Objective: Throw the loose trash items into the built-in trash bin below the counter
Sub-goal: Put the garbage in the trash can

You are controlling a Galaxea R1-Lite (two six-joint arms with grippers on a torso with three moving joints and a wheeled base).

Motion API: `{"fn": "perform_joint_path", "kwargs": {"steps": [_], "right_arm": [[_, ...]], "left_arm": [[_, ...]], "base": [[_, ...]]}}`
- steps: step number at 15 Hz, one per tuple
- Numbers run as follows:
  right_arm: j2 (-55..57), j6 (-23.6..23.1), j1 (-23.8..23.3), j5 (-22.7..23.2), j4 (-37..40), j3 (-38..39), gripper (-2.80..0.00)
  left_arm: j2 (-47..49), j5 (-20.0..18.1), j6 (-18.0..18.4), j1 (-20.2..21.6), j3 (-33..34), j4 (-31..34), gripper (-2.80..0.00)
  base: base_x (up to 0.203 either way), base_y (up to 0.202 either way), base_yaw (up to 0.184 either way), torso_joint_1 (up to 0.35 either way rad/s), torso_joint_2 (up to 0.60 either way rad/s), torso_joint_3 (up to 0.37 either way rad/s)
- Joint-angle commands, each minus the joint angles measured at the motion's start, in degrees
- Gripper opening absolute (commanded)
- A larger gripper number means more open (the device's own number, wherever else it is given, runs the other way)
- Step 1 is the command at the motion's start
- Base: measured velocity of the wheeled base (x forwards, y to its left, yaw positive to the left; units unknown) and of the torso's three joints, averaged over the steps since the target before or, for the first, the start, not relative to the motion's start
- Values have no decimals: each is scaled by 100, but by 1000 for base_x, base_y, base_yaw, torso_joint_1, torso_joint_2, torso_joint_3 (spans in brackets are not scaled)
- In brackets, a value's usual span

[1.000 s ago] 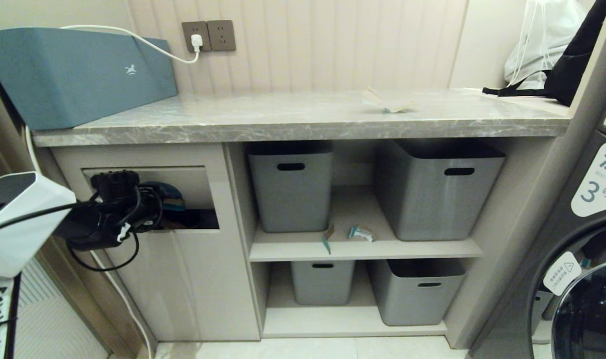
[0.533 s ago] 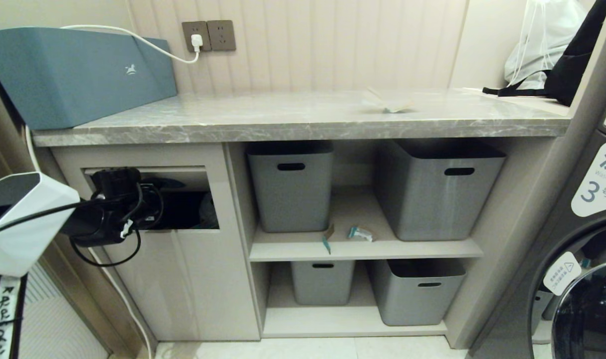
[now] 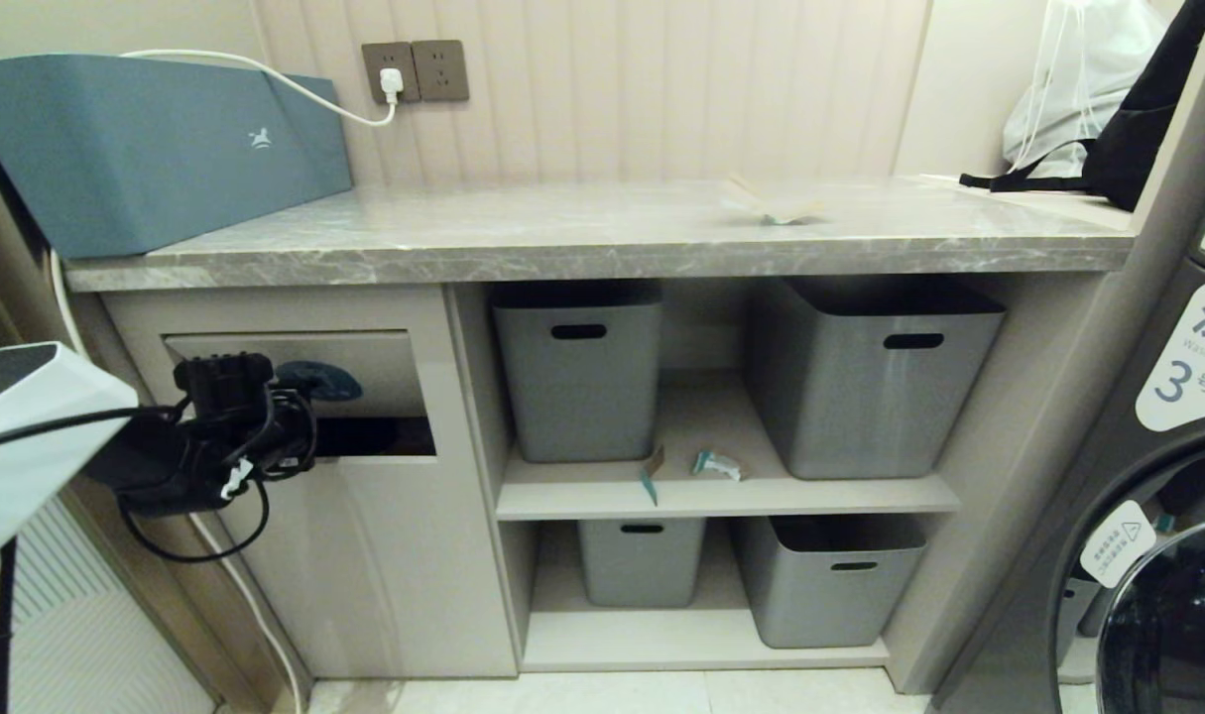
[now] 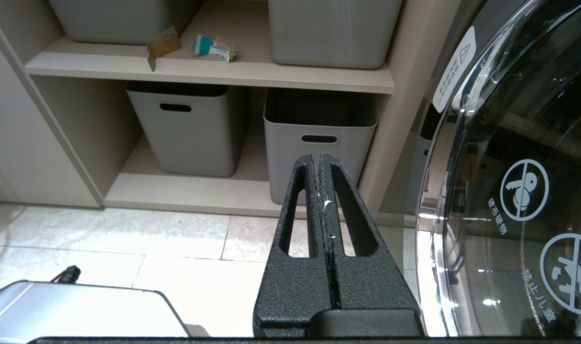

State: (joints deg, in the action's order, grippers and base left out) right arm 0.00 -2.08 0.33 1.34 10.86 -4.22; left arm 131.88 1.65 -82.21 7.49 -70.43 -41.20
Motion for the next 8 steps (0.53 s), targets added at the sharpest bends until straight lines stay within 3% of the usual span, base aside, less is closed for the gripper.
{"fn": "perform_joint_path", "kwargs": {"steps": [1, 5, 6, 8], "right_arm": [[0, -2, 2, -2, 10, 0, -280], [0, 94, 2, -37, 4, 0, -280], [0, 75, 2, -28, 4, 0, -280], [0, -12, 2, -19, 4, 0, -280]], "left_arm": [[-745, 13, -119, 9, 879, -239, 0], [-2719, -14, -107, 46, 2813, -868, 0], [-3317, -100, 108, 93, 3194, -912, 0], [-4402, -408, 1137, 158, 3814, -970, 0]], "base": [[0, 0, 0, 0, 0, 0], [0, 0, 0, 0, 0, 0], [0, 0, 0, 0, 0, 0], [0, 0, 0, 0, 0, 0]]}}
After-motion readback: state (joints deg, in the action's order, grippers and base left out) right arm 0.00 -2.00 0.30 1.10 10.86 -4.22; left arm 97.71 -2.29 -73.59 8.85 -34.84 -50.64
